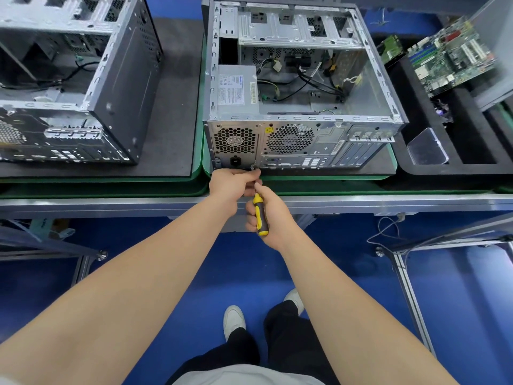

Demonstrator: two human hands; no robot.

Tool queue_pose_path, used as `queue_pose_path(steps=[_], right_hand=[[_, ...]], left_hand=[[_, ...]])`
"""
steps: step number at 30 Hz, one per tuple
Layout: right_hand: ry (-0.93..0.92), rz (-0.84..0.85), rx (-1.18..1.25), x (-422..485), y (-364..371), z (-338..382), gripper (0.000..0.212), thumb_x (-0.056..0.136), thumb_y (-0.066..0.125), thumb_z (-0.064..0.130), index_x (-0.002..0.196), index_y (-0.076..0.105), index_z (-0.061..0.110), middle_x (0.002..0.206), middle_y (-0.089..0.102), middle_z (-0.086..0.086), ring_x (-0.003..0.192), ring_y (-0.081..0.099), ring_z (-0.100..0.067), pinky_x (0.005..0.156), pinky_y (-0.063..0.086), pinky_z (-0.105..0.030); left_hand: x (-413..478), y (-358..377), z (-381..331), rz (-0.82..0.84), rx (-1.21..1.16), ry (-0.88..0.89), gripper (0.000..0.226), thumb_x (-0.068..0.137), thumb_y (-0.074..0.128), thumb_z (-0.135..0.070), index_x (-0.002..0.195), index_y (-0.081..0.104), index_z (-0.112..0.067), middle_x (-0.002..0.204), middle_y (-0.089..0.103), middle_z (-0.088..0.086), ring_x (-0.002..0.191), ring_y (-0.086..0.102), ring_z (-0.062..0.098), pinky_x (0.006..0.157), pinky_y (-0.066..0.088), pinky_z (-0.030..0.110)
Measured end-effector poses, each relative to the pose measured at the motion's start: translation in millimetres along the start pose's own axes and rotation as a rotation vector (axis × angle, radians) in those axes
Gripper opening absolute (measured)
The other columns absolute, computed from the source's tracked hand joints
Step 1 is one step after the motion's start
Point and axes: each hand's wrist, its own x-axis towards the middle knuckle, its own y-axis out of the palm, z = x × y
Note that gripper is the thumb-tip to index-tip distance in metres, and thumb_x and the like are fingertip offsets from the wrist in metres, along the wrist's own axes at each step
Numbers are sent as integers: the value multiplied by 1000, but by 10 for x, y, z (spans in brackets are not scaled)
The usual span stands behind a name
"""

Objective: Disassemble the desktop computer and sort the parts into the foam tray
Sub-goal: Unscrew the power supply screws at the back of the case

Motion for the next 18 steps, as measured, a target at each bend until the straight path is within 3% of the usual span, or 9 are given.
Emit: queue_pose_path(steps=[2,5,9,12,14,16,18], right_hand=[[66,119,121,-1,2,-36,43,108,48,50,84,61,17,60,41,-1,43,32,-13,36,27,-24],[58,209,178,12,19,-49,43,111,43,48,87,58,17,60,40,1,36,27,-9,31,23,-23],[39,145,142,25,52,-35,39,112,43,43,83,56,20,57,36,2,35,23,-10,31,19,-22],[-110,-38,-245,34,100,-46,34,111,34,36,90,52,16,60,38,-2,40,28,-17,39,22,-24],[-290,-213,-711,51,138,-37,34,111,30,31,90,50,15,67,48,-2,45,48,-24,36,29,-24],[-418,-359,-1163,79,155,-27,27,111,34,24,95,53,14,84,60,-4,75,67,-35,42,40,-27],[-475,-469,-1396,105,153,-42,16,107,43,18,111,56,9,102,67,-15,95,67,-41,63,42,-35]], left_hand=[[-19,-14,-2,34,-32,-12,23,84,84,-22,93,75,-4,84,79,8,78,78,24,62,60,25],[6,-46,8,68,-30,-7,22,84,84,-24,92,77,-5,82,79,6,84,78,23,79,63,33],[47,-82,0,43,61,-9,29,78,87,-35,81,81,-7,76,76,13,70,66,20,92,60,43],[54,-89,-5,26,79,3,28,76,89,-34,83,79,-8,80,79,6,67,67,19,87,63,43],[51,-82,7,21,72,17,27,75,91,-30,86,79,-8,82,79,6,74,75,22,81,64,42],[54,-64,21,-5,46,19,27,73,93,-27,88,79,-10,85,79,8,82,78,23,77,65,38],[52,-37,28,-38,48,25,32,72,93,-31,93,80,-12,91,80,7,88,77,24,80,64,38]])
